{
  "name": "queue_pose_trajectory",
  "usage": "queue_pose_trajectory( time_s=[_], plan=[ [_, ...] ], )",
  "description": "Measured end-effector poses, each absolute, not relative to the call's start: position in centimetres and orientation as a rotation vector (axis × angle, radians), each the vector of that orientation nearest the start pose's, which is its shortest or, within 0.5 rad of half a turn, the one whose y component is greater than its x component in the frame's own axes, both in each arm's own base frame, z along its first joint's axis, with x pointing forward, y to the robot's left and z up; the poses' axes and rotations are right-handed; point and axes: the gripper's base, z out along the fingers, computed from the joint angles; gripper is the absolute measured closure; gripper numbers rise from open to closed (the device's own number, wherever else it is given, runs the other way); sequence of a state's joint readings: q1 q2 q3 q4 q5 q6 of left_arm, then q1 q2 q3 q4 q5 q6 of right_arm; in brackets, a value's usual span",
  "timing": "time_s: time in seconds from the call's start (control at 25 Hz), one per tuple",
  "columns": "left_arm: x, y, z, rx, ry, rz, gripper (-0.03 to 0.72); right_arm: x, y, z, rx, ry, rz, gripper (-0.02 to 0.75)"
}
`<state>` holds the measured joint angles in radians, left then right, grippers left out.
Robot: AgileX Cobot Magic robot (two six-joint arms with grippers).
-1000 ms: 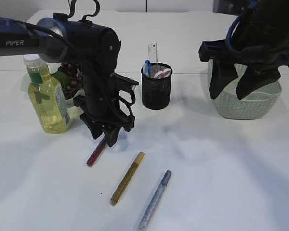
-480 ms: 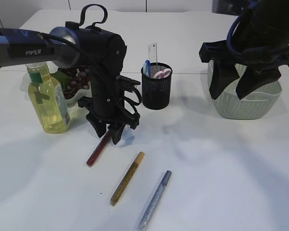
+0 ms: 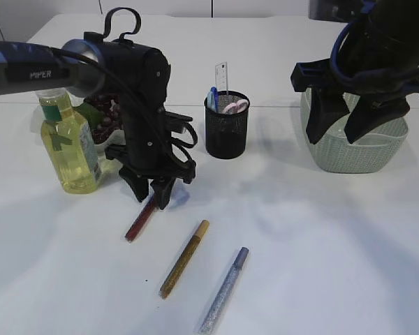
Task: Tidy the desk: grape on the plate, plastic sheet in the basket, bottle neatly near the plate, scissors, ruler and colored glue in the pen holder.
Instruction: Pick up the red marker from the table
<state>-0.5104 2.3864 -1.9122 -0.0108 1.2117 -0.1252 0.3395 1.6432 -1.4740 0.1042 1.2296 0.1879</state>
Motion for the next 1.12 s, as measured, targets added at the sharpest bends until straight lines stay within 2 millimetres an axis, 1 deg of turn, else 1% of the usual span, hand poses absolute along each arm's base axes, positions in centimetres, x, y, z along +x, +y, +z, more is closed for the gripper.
queue_pose_trajectory(
  time_s=[0.36,0.6,0.68,0.92,1.0,1.12],
  plan=[
    [40.9,-23.1,11.1,0.6,3.142,-0.004,0.374,31.2,11.9,31.6,-0.199,2.9,0.232,0.32],
    [40.9,-23.1,11.1,0.599,3.142,-0.004,0.387,31.2,11.9,31.6,-0.202,2.899,0.228,0.32],
    [40.9,-23.1,11.1,0.603,3.142,-0.003,0.416,31.2,11.9,31.6,-0.202,2.899,0.227,0.319],
    [40.9,-23.1,11.0,0.624,3.14,-0.003,0.582,31.2,11.9,31.6,-0.204,2.899,0.225,0.32],
    [41.0,-23.2,11.1,0.626,3.137,-0.005,0.612,31.2,11.9,31.6,-0.206,2.9,0.224,0.319],
    [41.0,-23.2,11.0,0.65,3.133,-0.005,0.628,31.2,11.9,31.6,-0.206,2.9,0.224,0.32]
  ],
)
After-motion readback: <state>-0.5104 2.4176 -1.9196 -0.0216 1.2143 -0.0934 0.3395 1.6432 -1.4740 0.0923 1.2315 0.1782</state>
